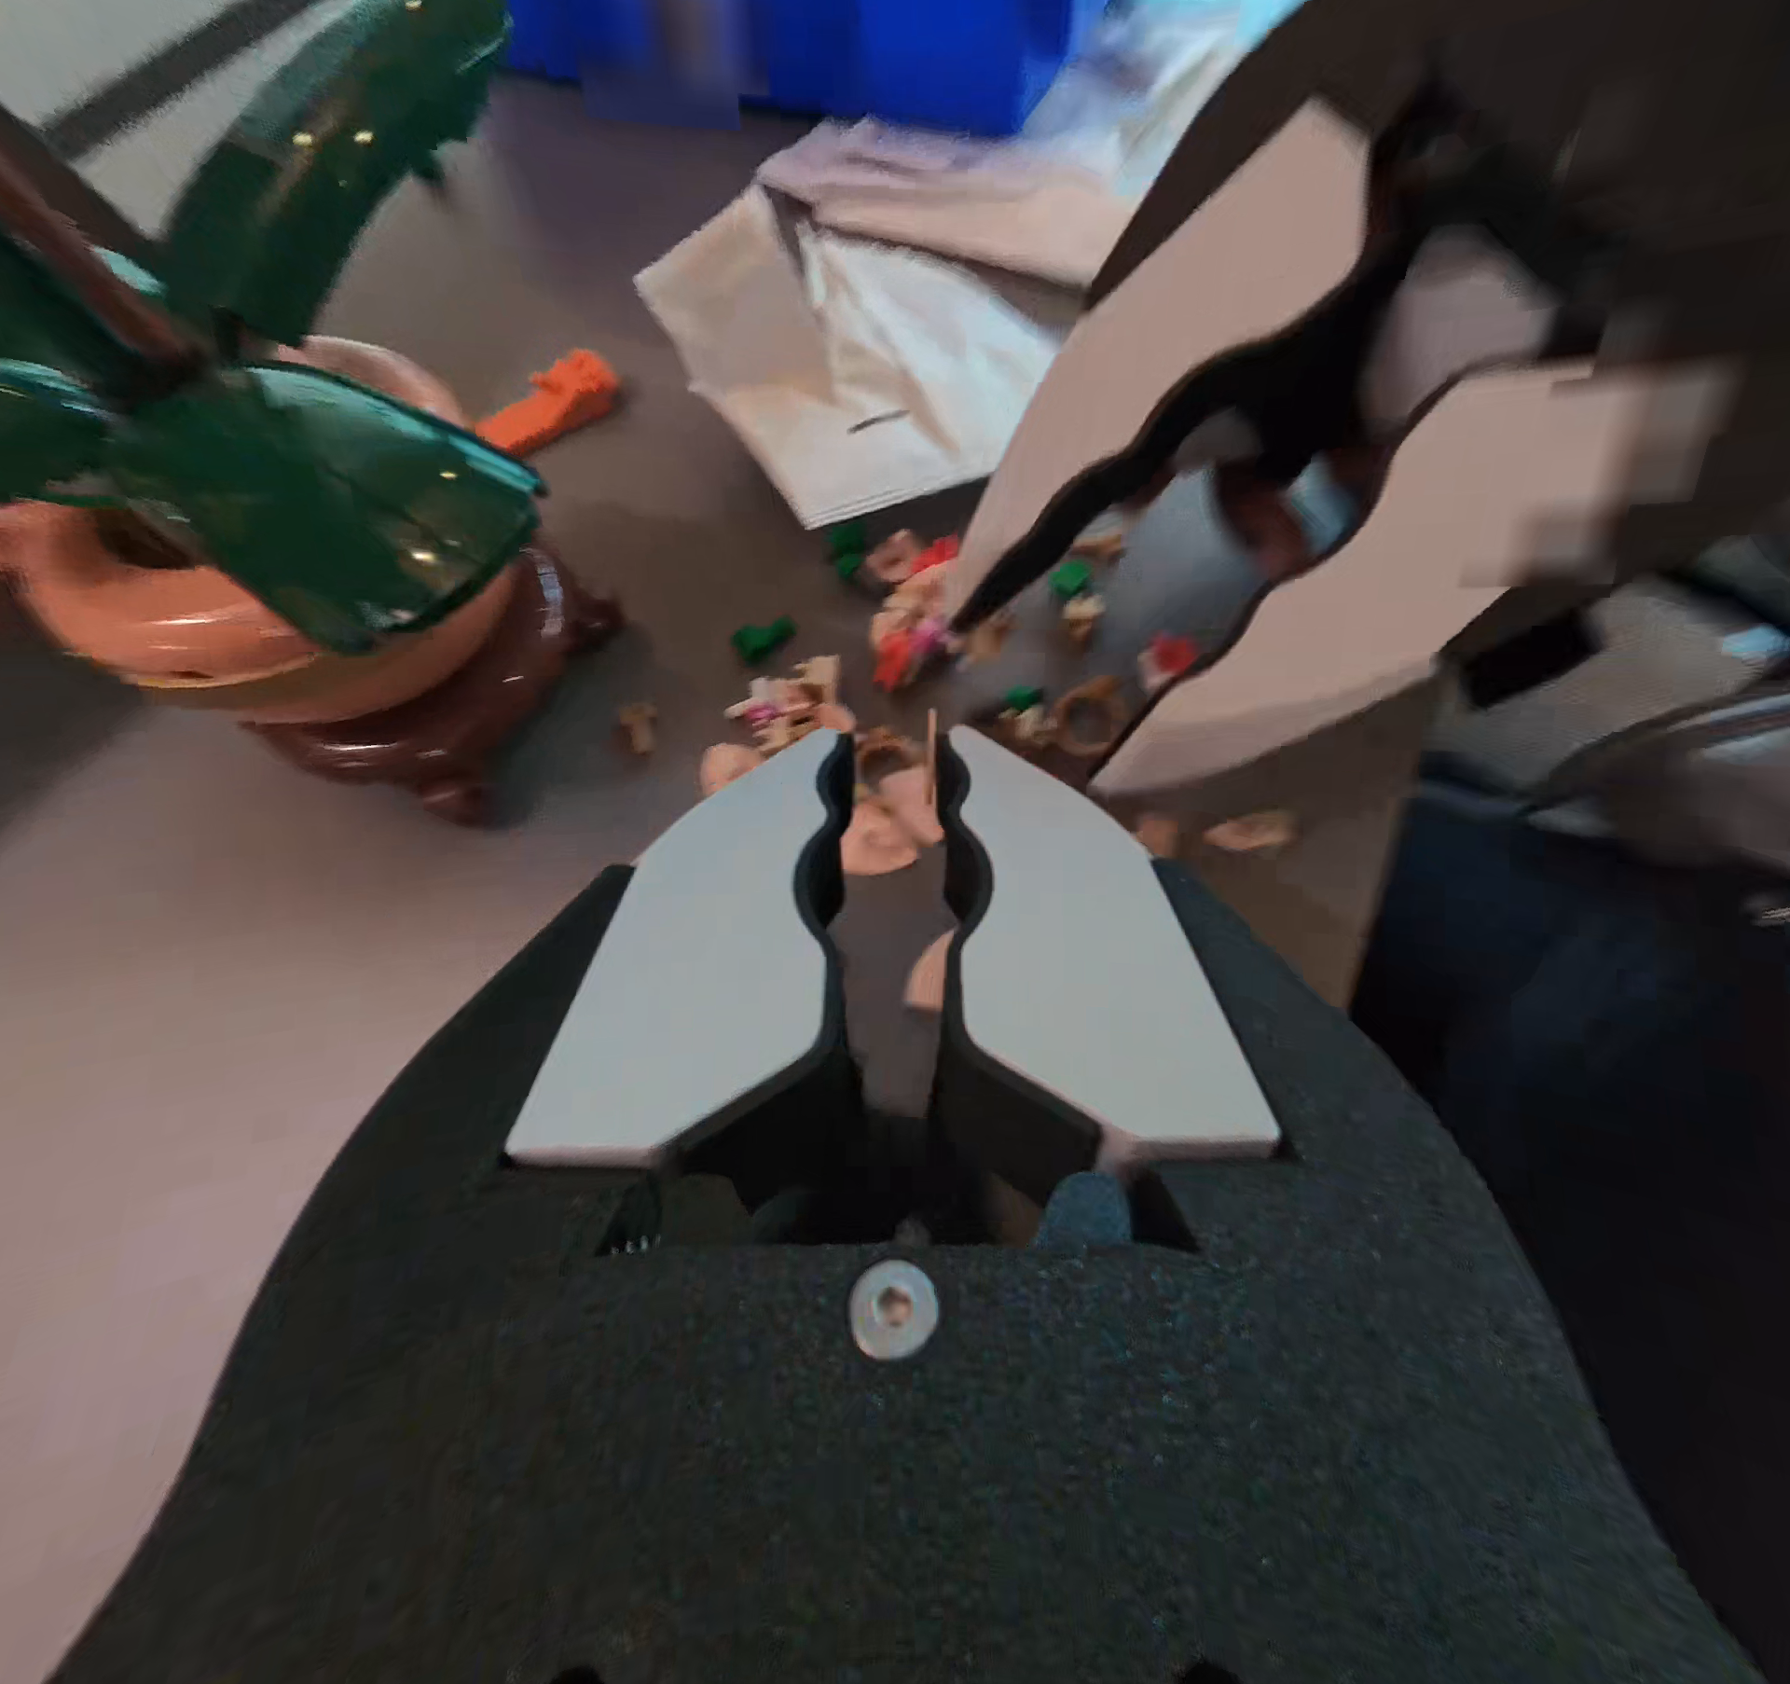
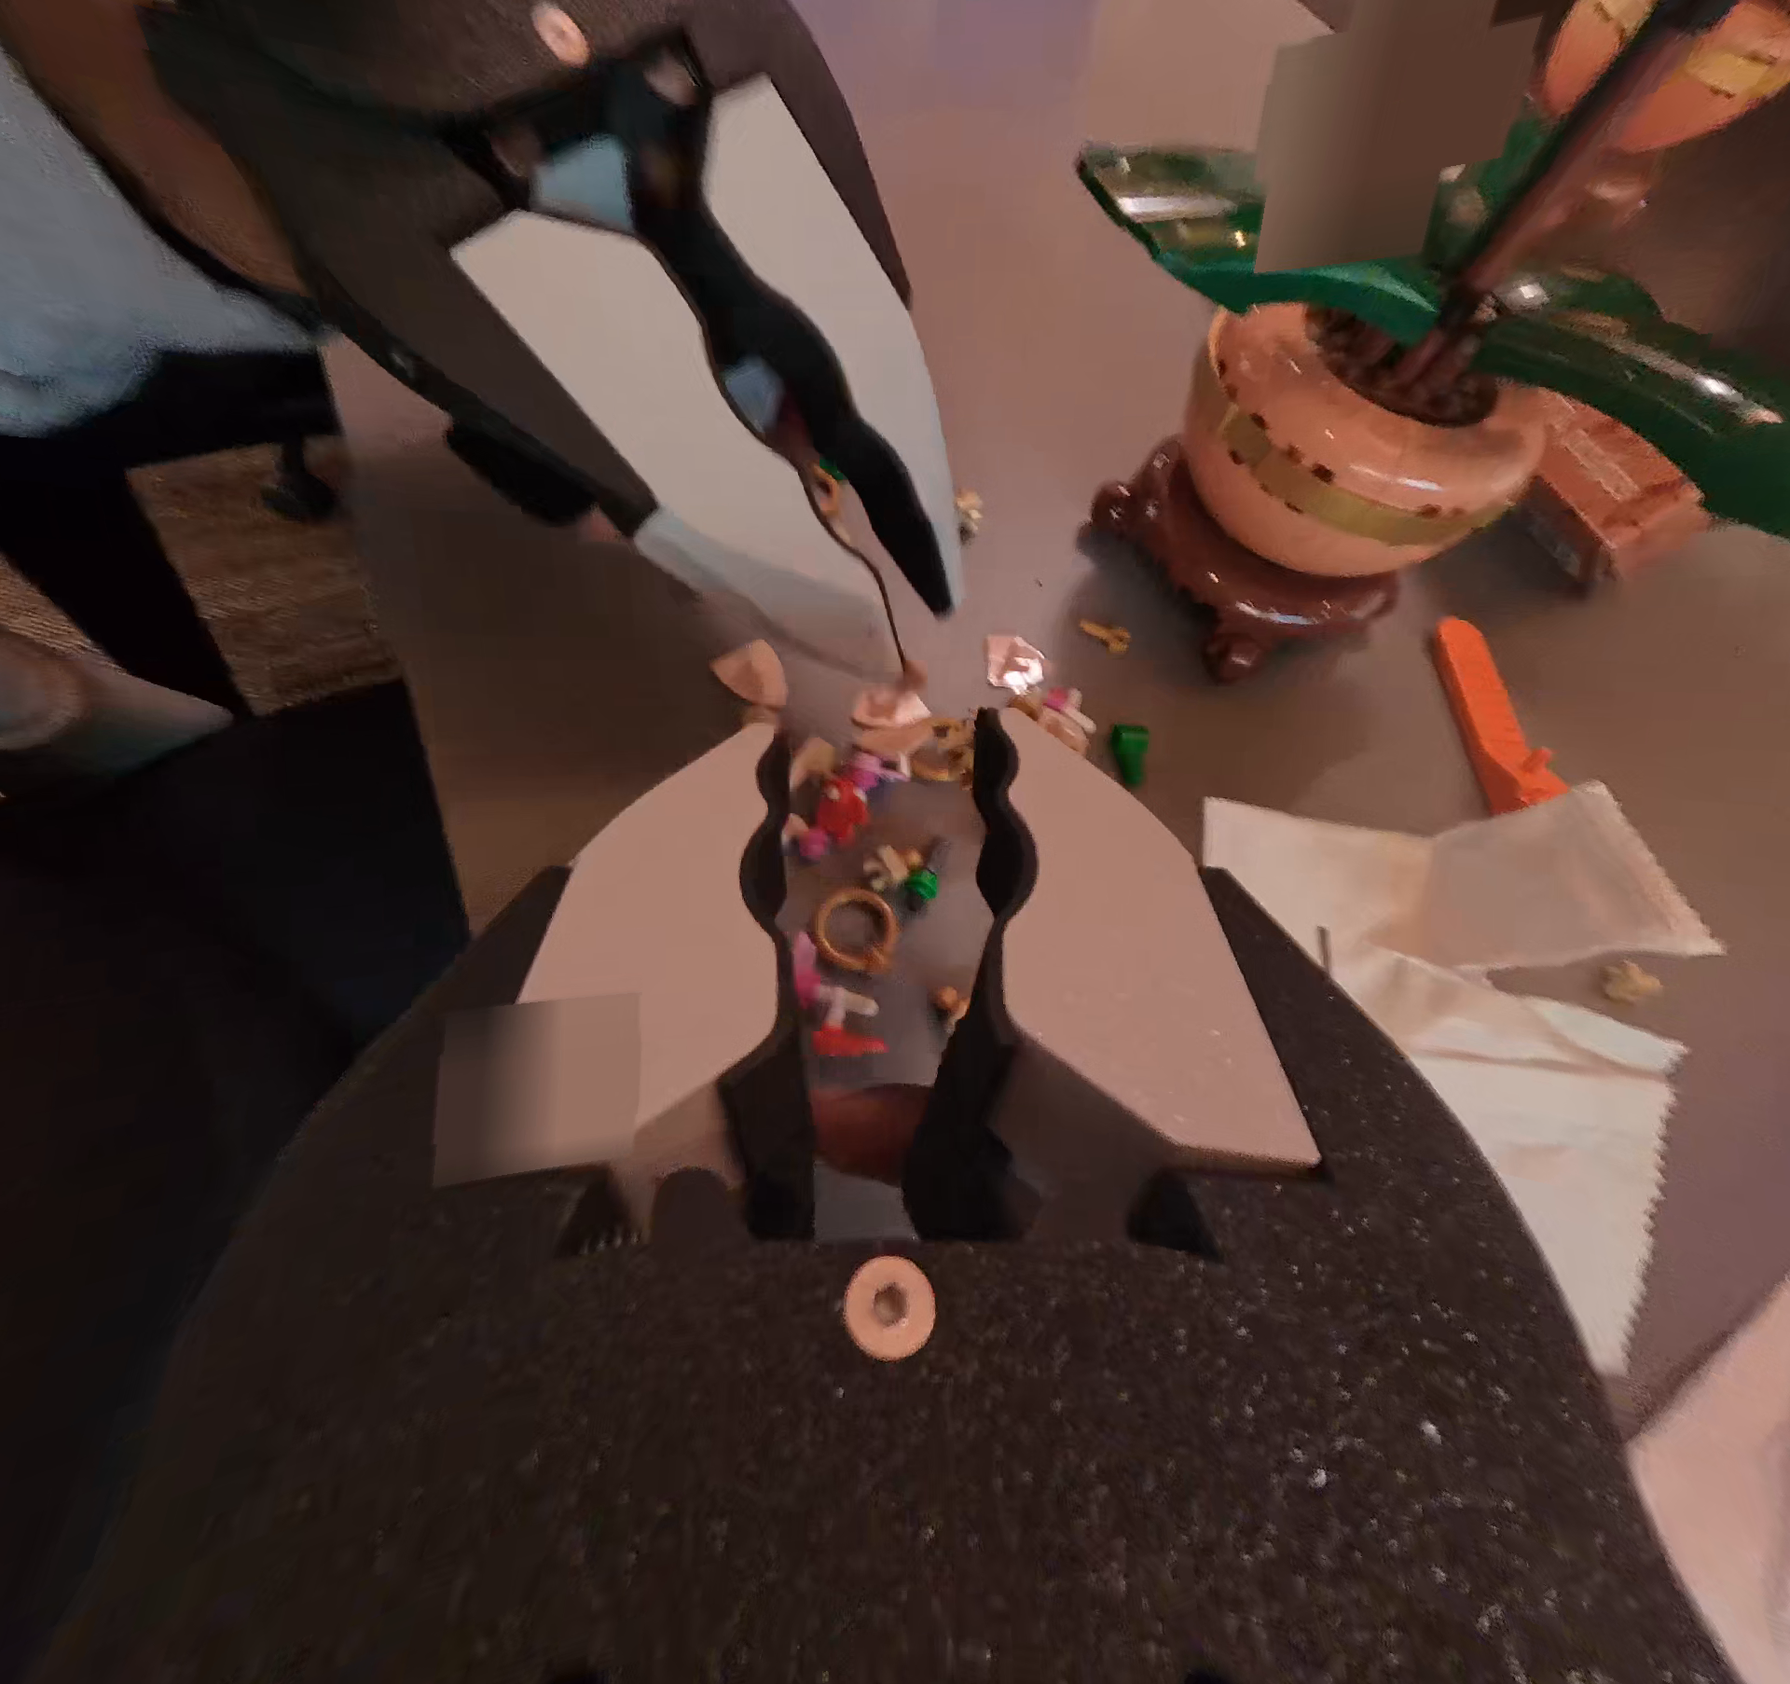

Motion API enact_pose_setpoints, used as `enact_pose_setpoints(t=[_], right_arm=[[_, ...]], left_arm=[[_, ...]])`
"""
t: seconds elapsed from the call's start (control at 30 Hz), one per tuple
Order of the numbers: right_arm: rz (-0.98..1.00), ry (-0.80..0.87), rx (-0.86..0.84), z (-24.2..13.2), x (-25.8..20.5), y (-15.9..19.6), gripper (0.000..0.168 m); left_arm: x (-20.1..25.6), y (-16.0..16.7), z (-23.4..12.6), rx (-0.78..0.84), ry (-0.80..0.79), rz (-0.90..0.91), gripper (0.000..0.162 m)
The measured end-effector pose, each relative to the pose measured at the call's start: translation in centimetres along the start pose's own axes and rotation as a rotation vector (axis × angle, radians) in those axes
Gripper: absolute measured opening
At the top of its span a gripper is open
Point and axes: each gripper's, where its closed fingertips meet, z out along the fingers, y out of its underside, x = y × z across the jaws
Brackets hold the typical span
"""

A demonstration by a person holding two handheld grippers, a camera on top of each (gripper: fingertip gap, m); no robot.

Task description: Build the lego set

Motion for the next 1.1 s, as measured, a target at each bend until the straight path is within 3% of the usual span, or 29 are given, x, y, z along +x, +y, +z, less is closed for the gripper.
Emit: enact_pose_setpoints(t=[0.1,0.23,0.33,0.4,0.47,0.53,0.63,0.67,0.73,0.9,1.1], right_arm=[[0.002,-0.023,0.062,0.1,-0.4,-1.0,0.035],[0.072,-0.067,0.112,0.2,-0.6,-1.7,0.035],[0.027,-0.027,0.058,-0.2,0.3,-0.8,0.035],[-0.012,0.008,0.003,-1.0,0.9,0.3,0.022],[-0.019,0.004,-0.015,-1.8,1.0,0.8,0.009],[-0.046,-0.039,0.030,-1.9,-0.1,-0.2,0.010],[-0.149,-0.026,0.060,-1.1,-1.2,-1.6,0.012],[-0.166,-0.018,0.040,-0.6,-1.2,-1.4,0.010],[-0.156,0.063,-0.082,0.2,0.5,0.4,0.008],[-0.023,-0.018,-0.253,-0.8,0.6,3.5,0.013],[0.098,-0.034,-0.322,-0.3,0.2,4.3,0.016]], left_arm=[[0.4,-0.8,0.2,0.060,0.058,-0.097,0.016],[-0.6,0.4,0.4,-0.013,-0.037,0.031,0.016],[-1.1,0.7,0.1,-0.027,-0.076,0.072,0.015],[-1.2,0.5,-0.3,-0.005,-0.060,0.044,0.008],[-0.3,-0.4,-0.6,0.070,0.034,-0.054,0.007],[1.1,-1.6,-0.9,0.141,0.183,-0.205,0.012],[1.4,-1.6,-0.9,0.154,0.235,-0.270,0.014],[1.6,-1.9,-1.1,0.174,0.254,-0.280,0.008],[1.9,-2.6,-1.9,0.220,0.309,-0.318,0.014],[-2.3,-0.4,-2.4,0.146,0.047,-0.213,0.017],[-1.9,0.5,-1.9,0.084,0.005,-0.073,0.019]])
